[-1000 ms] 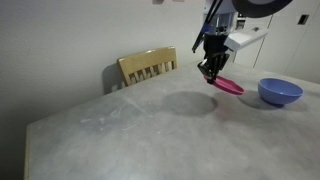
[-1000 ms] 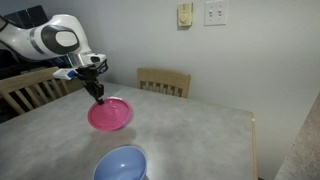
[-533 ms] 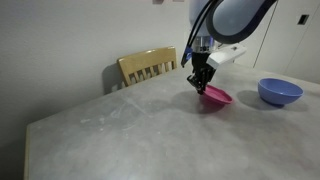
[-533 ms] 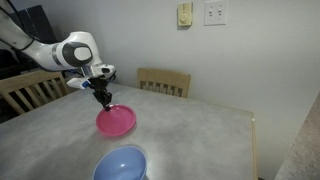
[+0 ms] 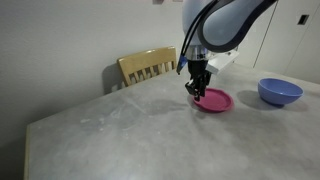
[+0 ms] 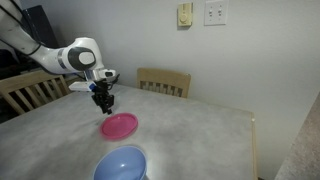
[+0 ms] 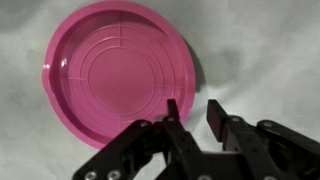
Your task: Remove the pink lid from the bowl and put it on the table
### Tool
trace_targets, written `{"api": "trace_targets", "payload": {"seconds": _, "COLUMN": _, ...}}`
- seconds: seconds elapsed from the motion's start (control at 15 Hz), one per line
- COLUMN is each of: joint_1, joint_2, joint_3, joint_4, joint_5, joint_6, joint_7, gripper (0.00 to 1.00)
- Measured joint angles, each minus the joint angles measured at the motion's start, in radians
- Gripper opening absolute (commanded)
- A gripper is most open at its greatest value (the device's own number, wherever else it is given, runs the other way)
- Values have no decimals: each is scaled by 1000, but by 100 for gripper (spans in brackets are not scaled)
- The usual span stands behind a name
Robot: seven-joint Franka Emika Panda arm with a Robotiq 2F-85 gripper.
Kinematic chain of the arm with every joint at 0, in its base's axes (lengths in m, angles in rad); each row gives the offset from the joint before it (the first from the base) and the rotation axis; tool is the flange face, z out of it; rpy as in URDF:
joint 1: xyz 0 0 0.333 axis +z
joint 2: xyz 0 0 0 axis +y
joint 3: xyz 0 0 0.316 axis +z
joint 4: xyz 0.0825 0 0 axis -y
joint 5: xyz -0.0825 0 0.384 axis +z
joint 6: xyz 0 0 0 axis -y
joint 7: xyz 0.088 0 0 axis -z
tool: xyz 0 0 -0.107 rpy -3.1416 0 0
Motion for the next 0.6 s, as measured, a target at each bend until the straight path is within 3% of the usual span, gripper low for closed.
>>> {"api": "trace_targets", "payload": {"seconds": 0.27, "joint_1": -2, "joint_2": -24, "joint_3": 11, "joint_4": -3, "joint_5": 23, "joint_6": 0, "joint_7": -45, "gripper": 96}}
{"api": "trace_targets", "payload": {"seconds": 0.6, "joint_1": -21, "joint_2": -163, "joint_3": 21, "joint_4": -85, "joint_5": 108, "joint_6": 0, "joint_7": -90, "gripper": 100}}
